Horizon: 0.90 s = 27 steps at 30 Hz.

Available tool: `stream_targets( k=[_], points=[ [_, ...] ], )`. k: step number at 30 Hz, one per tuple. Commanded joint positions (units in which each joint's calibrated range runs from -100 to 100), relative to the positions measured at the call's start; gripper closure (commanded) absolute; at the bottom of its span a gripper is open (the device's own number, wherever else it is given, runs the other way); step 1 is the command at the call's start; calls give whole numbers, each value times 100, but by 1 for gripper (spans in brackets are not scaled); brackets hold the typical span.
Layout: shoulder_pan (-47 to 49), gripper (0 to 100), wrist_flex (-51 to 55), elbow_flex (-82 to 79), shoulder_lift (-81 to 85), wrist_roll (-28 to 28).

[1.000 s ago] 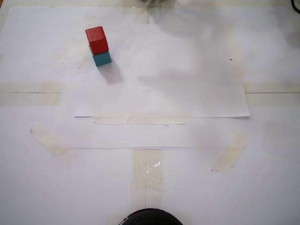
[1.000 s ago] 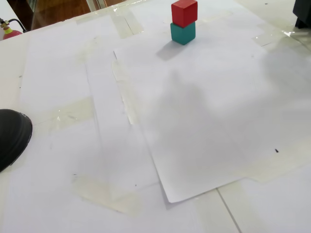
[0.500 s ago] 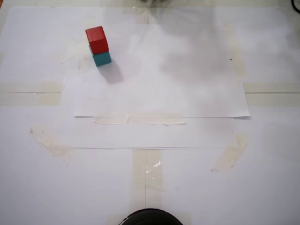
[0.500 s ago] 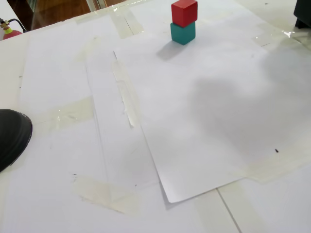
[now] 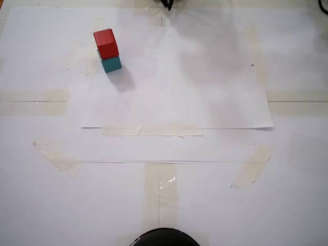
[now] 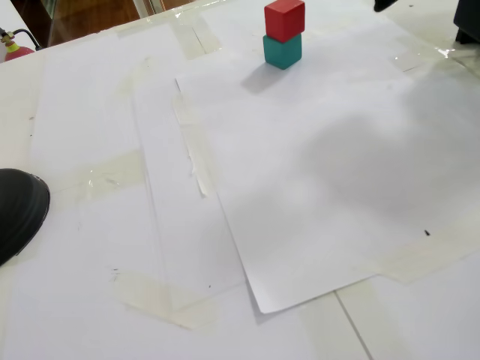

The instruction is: Put the red cube on the top of the blue cube.

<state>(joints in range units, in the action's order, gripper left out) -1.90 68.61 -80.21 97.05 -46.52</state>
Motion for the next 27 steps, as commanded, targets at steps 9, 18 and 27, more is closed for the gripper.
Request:
stream_targets(
  k=[9,18,27],
  points=[
    [69,100,-1174,-1516,38,0],
    [46,100,-1304,-1970,38,0],
    [54,100,-905,-1970,38,78]
  ],
)
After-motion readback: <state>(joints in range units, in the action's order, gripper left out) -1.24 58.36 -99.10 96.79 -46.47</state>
